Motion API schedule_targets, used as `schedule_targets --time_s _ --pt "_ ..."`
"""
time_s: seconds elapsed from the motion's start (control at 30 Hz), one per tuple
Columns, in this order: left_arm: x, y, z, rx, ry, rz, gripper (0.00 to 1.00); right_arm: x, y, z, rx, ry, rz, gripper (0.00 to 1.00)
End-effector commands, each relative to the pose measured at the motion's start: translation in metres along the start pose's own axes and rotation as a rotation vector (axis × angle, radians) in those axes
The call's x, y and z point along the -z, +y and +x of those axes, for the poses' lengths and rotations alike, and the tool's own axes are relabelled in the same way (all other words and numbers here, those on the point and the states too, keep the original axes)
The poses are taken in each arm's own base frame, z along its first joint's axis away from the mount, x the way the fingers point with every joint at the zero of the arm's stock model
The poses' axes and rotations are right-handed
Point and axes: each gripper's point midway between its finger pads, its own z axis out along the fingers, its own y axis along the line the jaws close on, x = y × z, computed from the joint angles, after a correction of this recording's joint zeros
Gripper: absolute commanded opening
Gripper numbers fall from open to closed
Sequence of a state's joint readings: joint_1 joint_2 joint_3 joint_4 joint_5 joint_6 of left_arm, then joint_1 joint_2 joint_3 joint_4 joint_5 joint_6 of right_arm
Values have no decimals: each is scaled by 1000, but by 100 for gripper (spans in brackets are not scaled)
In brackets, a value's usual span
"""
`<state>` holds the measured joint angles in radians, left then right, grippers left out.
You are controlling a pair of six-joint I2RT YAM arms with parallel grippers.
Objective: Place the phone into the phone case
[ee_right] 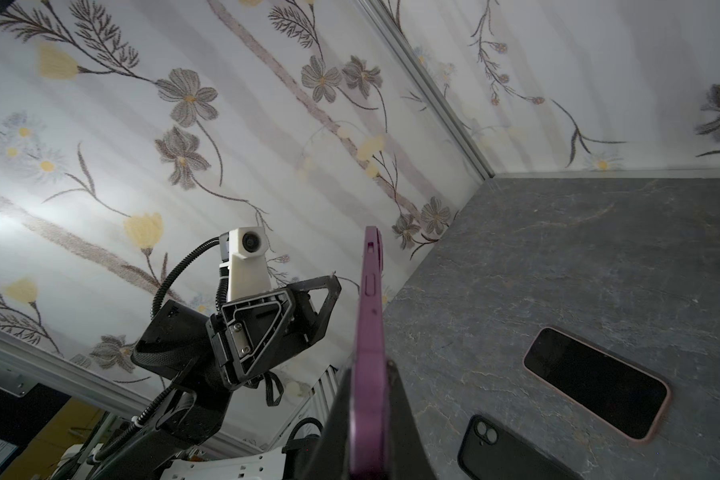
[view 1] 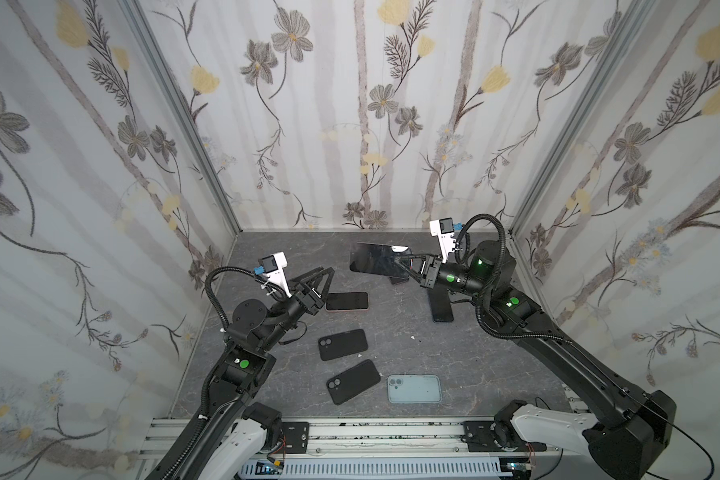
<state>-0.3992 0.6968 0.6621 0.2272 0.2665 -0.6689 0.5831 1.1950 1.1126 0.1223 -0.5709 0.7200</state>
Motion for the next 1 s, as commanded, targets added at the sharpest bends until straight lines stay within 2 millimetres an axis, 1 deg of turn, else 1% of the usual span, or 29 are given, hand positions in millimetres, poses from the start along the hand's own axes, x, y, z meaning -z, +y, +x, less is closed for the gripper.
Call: schedule_targets --time_s 0.0,0.17,0.23,0.33,0.37,0.47,0.6,0.77,0.83,0.87,0.9,0.97 --pt "8 44 12 -56 30 -218 51 -3 -15 -2 10 -17 67 0" --pt "18 79 38 -64 124 -370 52 -10 -37 16 -34 41 136 0" --pt "23 90 48 -60 158 -407 52 -15 -44 26 -47 68 165 0" --pt "28 105 70 -43 231 -456 52 -24 -54 46 -68 120 204 0" --pt "30 110 78 -36 262 -471 50 -27 -56 53 -74 139 214 0" --pt "33 126 104 3 358 -513 43 -41 -62 80 -101 207 227 0" --pt "41 147 133 60 429 -571 42 -62 -66 115 -180 273 202 0" --pt "53 168 152 104 420 -626 41 -85 -71 161 -267 391 173 0" --pt "58 177 163 120 433 -646 41 -92 -81 176 -306 429 177 0" --pt "58 179 166 127 439 -648 41 -96 -75 189 -310 461 161 0" --pt "59 181 170 137 443 -650 40 -100 -81 202 -325 491 169 0" --pt "59 184 175 152 449 -654 39 -104 -87 212 -337 516 174 0"
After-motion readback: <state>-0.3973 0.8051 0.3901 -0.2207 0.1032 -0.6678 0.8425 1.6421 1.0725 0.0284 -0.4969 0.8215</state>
